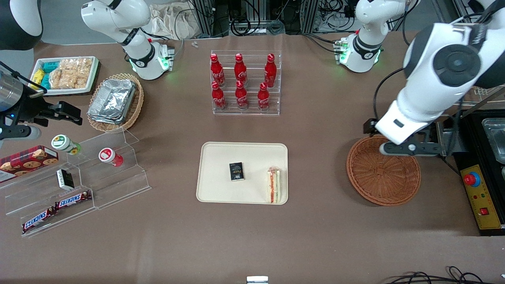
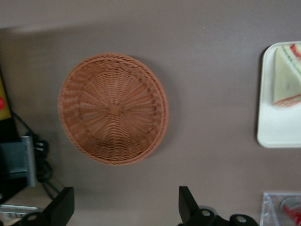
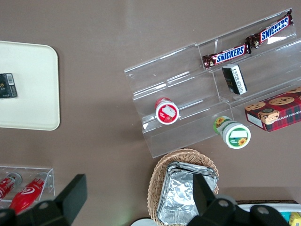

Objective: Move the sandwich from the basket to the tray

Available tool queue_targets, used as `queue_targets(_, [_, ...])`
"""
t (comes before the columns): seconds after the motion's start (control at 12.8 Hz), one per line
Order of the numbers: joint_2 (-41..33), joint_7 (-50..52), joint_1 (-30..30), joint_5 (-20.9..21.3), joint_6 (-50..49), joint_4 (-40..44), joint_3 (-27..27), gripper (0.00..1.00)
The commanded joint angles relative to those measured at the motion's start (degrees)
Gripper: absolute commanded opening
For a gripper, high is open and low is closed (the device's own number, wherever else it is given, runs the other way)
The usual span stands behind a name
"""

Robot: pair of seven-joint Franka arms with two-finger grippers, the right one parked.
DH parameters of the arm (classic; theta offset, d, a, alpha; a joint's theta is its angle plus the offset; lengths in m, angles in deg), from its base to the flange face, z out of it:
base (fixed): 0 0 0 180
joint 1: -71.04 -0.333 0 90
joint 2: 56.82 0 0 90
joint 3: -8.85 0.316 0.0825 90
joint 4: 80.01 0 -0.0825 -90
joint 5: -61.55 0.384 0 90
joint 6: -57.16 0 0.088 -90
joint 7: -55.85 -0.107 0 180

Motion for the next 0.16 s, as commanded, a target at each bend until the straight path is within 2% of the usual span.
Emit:
queue_targets(0.0, [1.9,-4.2,-2.2,-1.2,-1.9,5.0,-0.1,1.0])
queue_targets(0.08, [2.9,-4.9,-2.4,-1.3,-2.0,6.7,-0.1,1.0])
